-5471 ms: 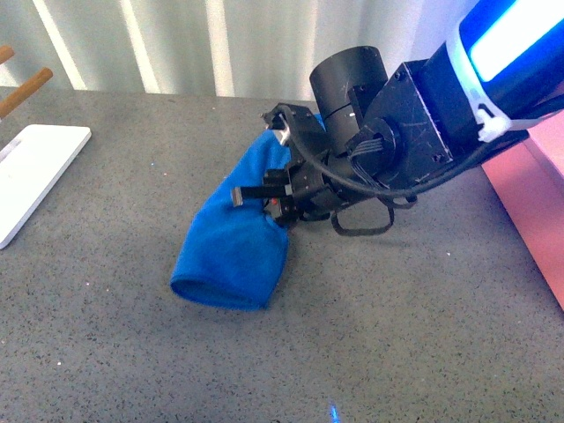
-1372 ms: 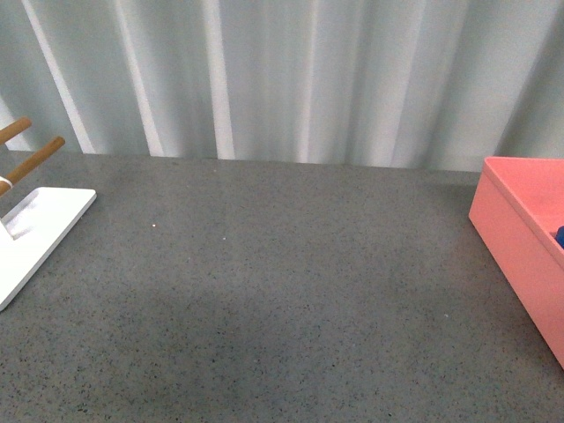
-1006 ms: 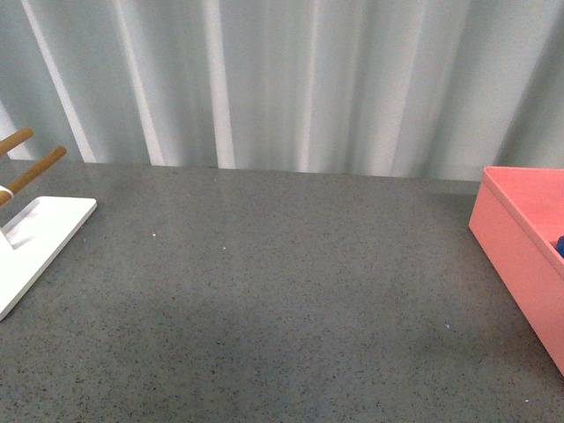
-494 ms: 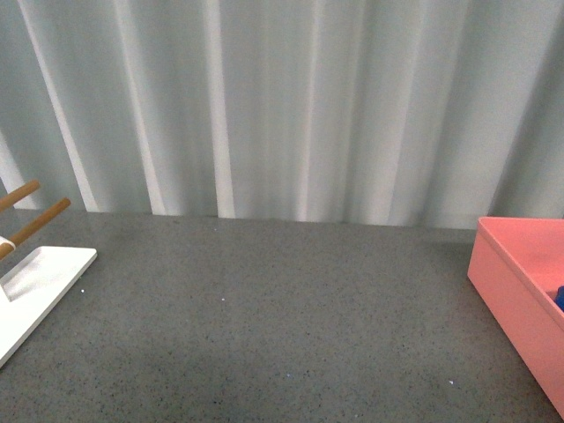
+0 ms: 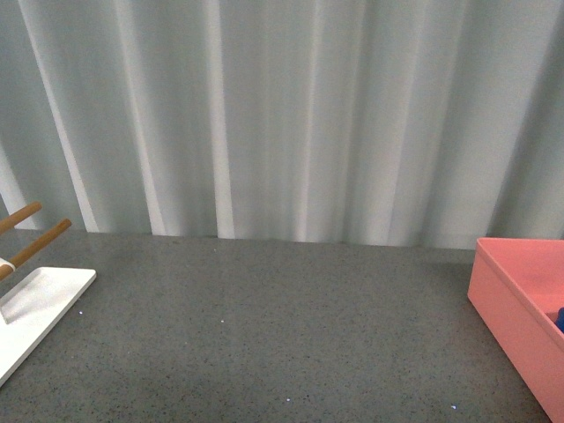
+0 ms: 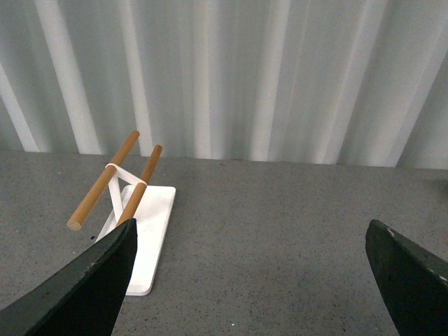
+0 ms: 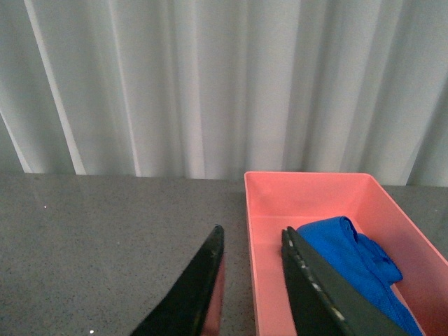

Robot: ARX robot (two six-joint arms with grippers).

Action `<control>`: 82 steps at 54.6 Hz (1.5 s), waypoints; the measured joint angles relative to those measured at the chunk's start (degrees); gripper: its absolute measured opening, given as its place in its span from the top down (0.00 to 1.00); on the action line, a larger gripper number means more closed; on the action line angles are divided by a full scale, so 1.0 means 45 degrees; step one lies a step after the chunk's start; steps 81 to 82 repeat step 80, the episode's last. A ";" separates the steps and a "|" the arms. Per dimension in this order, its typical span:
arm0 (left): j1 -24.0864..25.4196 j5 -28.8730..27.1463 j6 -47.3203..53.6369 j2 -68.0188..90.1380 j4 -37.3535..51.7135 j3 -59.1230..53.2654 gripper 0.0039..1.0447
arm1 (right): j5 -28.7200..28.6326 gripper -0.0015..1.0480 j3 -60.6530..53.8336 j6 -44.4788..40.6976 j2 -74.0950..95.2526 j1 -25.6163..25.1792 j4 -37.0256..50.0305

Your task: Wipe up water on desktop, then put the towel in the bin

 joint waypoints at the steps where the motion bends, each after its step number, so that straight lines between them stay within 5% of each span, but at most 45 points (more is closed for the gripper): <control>1: 0.0000 0.0000 0.0000 0.0000 0.0000 0.0000 0.06 | 0.0000 0.70 0.0000 0.0000 0.0000 0.0000 0.0000; 22: 0.0000 0.0000 0.0000 0.0000 0.0000 0.0000 0.06 | 0.0000 0.05 0.0000 0.0015 0.0000 0.0000 0.0000; 82: 0.0000 0.0000 0.0000 0.0000 0.0000 0.0000 0.06 | 0.0000 0.07 0.0000 0.0010 0.0000 0.0000 0.0000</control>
